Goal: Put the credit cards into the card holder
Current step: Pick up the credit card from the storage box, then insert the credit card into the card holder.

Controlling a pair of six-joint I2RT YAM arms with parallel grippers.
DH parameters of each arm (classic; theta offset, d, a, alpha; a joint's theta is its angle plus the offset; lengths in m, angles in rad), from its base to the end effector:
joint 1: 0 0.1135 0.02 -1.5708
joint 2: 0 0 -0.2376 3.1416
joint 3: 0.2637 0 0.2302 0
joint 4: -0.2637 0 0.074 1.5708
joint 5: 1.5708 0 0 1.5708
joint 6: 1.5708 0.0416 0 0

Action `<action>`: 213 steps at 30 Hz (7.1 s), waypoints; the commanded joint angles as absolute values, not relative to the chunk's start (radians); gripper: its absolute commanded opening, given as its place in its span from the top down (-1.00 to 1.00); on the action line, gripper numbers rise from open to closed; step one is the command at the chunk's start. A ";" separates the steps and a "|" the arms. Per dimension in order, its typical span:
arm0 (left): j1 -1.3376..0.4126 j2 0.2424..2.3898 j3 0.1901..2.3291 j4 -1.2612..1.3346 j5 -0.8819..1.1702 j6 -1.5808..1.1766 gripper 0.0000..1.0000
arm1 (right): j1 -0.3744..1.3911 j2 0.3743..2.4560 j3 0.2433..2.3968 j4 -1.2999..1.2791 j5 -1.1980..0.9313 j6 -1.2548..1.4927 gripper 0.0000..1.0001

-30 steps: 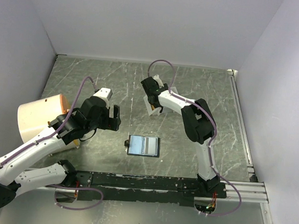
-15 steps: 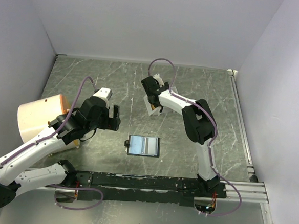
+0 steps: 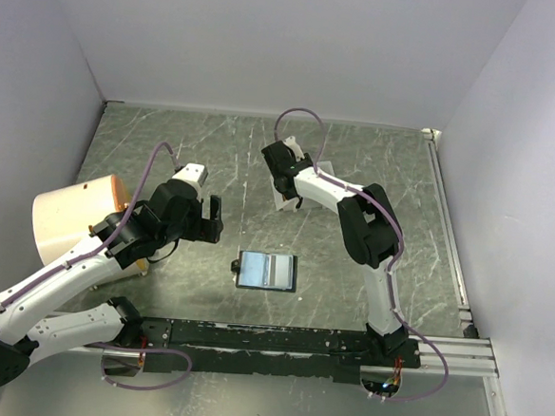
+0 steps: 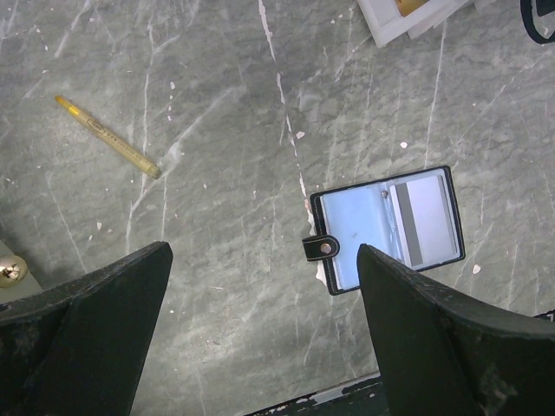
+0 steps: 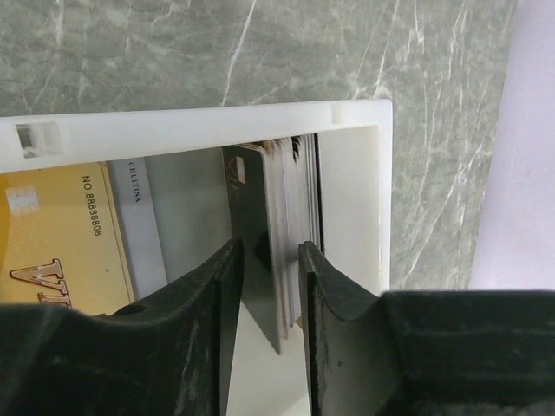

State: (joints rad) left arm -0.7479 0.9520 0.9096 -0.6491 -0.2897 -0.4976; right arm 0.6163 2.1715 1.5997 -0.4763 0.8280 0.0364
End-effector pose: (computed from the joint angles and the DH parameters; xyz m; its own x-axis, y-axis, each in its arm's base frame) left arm 0.1507 -0.1236 0.2850 -0.6449 -0.0257 -0.7638 0.2078 0.9559 -0.2076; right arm 0.3642 0.2204 0.1512 -0.7099 -0.4727 -0.5221 -0.0651 0.7822 -0.6196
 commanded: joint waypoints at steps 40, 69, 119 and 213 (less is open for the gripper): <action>-0.743 0.943 0.933 -0.659 -0.318 -0.505 -1.00 | 0.600 2.119 1.620 -0.420 0.802 -0.003 0.64; -0.744 0.939 0.931 -0.662 -0.324 -0.509 -1.00 | 0.568 2.068 1.586 -0.407 0.706 0.039 0.79; -0.744 1.395 0.819 -0.381 0.067 -0.656 -0.59 | 0.594 1.295 0.839 -0.155 -0.136 0.758 1.00; -0.743 1.236 0.700 -0.376 0.067 -0.812 0.09 | 0.762 1.339 0.446 0.135 -0.155 0.865 1.00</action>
